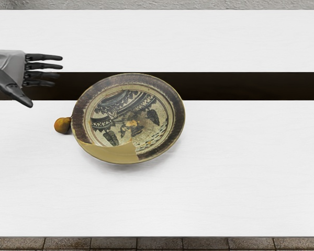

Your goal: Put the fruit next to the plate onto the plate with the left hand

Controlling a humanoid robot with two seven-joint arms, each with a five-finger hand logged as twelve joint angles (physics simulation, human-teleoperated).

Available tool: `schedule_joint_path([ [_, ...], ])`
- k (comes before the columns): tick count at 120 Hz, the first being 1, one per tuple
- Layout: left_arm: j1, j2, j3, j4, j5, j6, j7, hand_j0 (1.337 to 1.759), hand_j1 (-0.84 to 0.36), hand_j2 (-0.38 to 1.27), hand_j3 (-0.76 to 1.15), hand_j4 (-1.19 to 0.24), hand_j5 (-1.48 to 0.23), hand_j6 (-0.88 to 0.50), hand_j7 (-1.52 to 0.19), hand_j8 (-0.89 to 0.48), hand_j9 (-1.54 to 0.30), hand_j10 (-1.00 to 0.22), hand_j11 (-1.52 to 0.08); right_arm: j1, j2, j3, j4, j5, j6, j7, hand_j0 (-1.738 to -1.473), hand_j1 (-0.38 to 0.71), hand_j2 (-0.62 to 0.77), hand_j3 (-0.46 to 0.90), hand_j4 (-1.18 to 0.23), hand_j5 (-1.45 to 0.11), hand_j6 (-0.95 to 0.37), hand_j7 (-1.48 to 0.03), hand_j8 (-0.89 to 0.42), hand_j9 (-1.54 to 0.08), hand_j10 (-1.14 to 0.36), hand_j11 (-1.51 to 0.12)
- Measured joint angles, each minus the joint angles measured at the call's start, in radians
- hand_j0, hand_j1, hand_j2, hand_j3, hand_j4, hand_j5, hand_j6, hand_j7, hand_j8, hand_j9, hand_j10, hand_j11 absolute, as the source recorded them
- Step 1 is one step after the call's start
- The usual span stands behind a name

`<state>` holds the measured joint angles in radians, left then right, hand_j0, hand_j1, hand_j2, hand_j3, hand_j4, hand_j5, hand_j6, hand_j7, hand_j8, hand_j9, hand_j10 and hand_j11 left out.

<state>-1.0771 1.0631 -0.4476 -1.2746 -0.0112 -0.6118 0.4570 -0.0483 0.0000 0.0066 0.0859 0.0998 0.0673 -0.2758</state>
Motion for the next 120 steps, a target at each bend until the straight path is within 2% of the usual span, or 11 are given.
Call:
schedule_joint_path([
  [28, -0.004, -0.012, 0.000, -0.001, 0.003, 0.000, 0.003, 1.658, 0.32, 0.00, 0.00, -0.02, -0.03, -0.02, -0.03, -0.02, -0.03, -0.02, -0.03, 0.000, 0.000, -0.005, 0.001, -0.001, 0.000, 0.000, -1.658, -0.35, 0.00, 0.00, 0.00, 0.00, 0.00, 0.00, 0.00, 0.00, 0.00, 0.00],
  [32, -0.009, -0.019, 0.000, -0.001, 0.004, 0.000, 0.016, 1.658, 0.32, 0.00, 0.00, -0.02, -0.03, -0.02, -0.03, -0.02, -0.03, -0.02, -0.03, 0.000, 0.000, -0.006, 0.001, -0.001, 0.000, 0.000, -1.658, -0.35, 0.00, 0.00, 0.00, 0.00, 0.00, 0.00, 0.00, 0.00, 0.00, 0.00],
  [46, -0.032, -0.058, -0.005, -0.002, 0.024, 0.000, 0.102, 1.658, 0.32, 0.00, 0.00, -0.02, -0.03, -0.02, -0.03, -0.02, -0.03, -0.02, -0.03, 0.000, 0.000, -0.007, 0.001, -0.002, 0.001, 0.000, -1.658, -0.35, 0.00, 0.00, 0.00, 0.00, 0.00, 0.00, 0.00, 0.00, 0.00, 0.00],
  [61, -0.033, -0.077, -0.018, -0.003, 0.123, 0.000, 0.138, 1.658, 0.32, 0.00, 0.00, -0.02, -0.03, -0.03, -0.03, -0.03, -0.03, -0.02, -0.03, 0.001, 0.000, -0.008, 0.001, -0.002, 0.001, 0.000, -1.658, -0.35, 0.00, 0.00, 0.00, 0.00, 0.00, 0.00, 0.00, 0.00, 0.00, 0.00],
  [76, -0.035, -0.038, -0.028, -0.041, 0.247, 0.000, 0.149, 1.658, 0.32, 0.00, 0.00, -0.03, -0.03, -0.03, -0.03, -0.03, -0.03, -0.03, -0.03, 0.000, 0.000, -0.008, 0.002, -0.002, 0.001, 0.000, -1.658, -0.35, 0.00, 0.00, 0.00, 0.00, 0.00, 0.00, 0.00, 0.00, 0.00, 0.00],
  [87, -0.032, -0.012, -0.040, -0.097, 0.347, 0.000, 0.152, 1.658, 0.32, 0.00, 0.00, -0.03, -0.03, -0.03, -0.03, -0.03, -0.03, -0.03, -0.03, 0.001, 0.000, -0.008, 0.002, -0.002, 0.001, 0.000, -1.658, -0.35, 0.00, 0.00, 0.00, 0.00, 0.00, 0.00, 0.00, 0.00, 0.00, 0.00],
  [108, -0.019, -0.042, -0.040, -0.149, 0.521, 0.011, 0.153, 1.658, 0.32, 0.01, 0.00, -0.03, -0.04, -0.03, -0.04, -0.03, -0.04, -0.03, -0.04, 0.001, 0.000, -0.008, 0.002, -0.002, 0.001, 0.000, -1.658, -0.35, 0.00, 0.00, 0.00, 0.00, 0.00, 0.00, 0.00, 0.00, 0.00, 0.00],
  [120, 0.020, -0.088, -0.036, -0.158, 0.609, 0.063, 0.154, 1.658, 0.32, 0.01, 0.00, -0.03, -0.04, -0.03, -0.04, -0.03, -0.04, -0.03, -0.04, 0.001, 0.000, -0.008, 0.002, -0.002, 0.001, 0.000, -1.658, -0.35, 0.00, 0.00, 0.00, 0.00, 0.00, 0.00, 0.00, 0.00, 0.00, 0.00],
])
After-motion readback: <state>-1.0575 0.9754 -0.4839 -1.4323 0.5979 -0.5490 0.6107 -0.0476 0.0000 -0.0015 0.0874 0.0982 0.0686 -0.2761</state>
